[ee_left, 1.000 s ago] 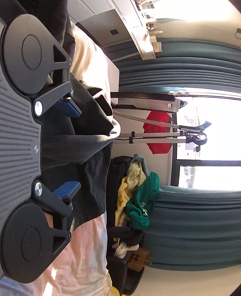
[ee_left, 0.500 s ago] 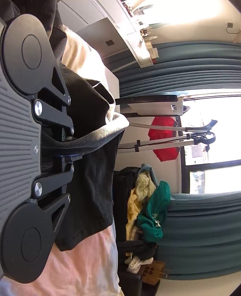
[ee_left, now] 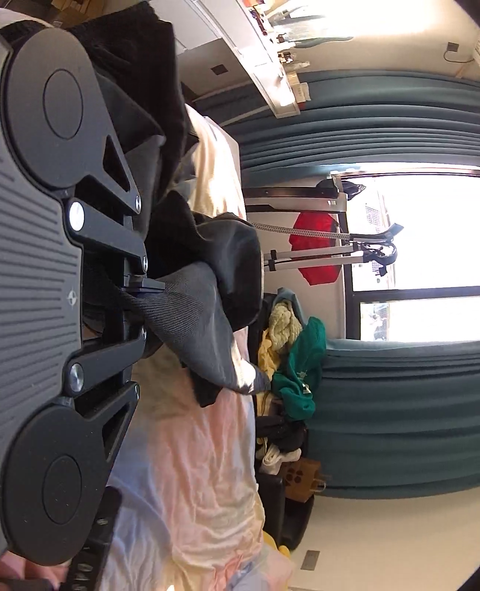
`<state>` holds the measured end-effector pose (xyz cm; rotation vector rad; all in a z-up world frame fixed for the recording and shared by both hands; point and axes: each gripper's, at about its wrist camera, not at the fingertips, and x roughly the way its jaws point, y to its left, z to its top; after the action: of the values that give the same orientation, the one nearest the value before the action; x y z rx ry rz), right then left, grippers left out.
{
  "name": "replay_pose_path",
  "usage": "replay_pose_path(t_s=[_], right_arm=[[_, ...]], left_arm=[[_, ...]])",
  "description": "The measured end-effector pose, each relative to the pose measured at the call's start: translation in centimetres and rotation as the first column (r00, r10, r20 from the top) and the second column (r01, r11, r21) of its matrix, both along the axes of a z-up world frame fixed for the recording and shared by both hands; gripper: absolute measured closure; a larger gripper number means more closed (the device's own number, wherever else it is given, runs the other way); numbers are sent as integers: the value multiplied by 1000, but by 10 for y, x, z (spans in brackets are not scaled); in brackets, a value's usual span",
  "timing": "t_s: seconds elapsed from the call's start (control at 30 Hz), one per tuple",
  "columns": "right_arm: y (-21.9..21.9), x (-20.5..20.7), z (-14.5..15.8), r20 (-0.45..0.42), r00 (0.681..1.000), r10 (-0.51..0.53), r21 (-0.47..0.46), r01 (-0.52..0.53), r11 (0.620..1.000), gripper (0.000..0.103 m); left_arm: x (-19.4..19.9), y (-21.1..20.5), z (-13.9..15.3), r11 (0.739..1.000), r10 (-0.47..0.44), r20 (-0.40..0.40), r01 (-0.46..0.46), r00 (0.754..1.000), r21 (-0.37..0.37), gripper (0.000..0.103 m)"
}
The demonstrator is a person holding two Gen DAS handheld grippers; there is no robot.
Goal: Fold clothes
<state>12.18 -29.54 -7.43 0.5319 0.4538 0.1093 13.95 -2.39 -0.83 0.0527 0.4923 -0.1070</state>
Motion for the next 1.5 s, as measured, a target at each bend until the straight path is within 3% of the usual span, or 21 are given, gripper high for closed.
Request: replay_pose_path(t_s=[0.1, 0.23, 0.43, 0.67, 0.83, 0.93, 1.0, 1.23, 1.5], right_arm=[[-1, -6, -1, 13, 1000, 27, 69, -27, 997, 18], [-4, -8, -6, 19, 999, 43, 150, -45, 988, 18], [-3, 12, -25, -33, 997, 68, 285, -56, 957, 18], [-5, 106, -39, -107, 990, 90, 325, -51, 944, 24], [-9, 188, -60, -169, 986, -7, 281, 55, 958, 25], [-18, 224, -77, -187, 980, -72, 311, 128, 942, 37], [-23, 242, -81, -160, 982, -105, 298, 149, 943, 39], [-41, 287, -81, -141, 967, -213, 158, 234, 959, 93], [-57, 237, -30, -23, 953, -301, 64, 302, 951, 95]], left_arm=[[-39, 17, -8, 999, -1, -19, 0, 1000, -40, 98], [-42, 37, -21, 992, 30, -47, -36, 998, -125, 97], [-41, 50, -19, 986, 18, -46, -26, 999, -163, 96], [-35, 61, -23, 969, 23, -67, -39, 997, -246, 96], [-19, 67, -25, 954, 17, -85, -41, 996, -296, 96], [-6, 72, -30, 945, 22, -100, -53, 995, -323, 96], [4, 76, -37, 940, 23, -115, -60, 993, -335, 96], [24, 74, -55, 938, 6, -136, -53, 991, -341, 96], [17, 70, -55, 942, -19, -120, -22, 993, -334, 96]])
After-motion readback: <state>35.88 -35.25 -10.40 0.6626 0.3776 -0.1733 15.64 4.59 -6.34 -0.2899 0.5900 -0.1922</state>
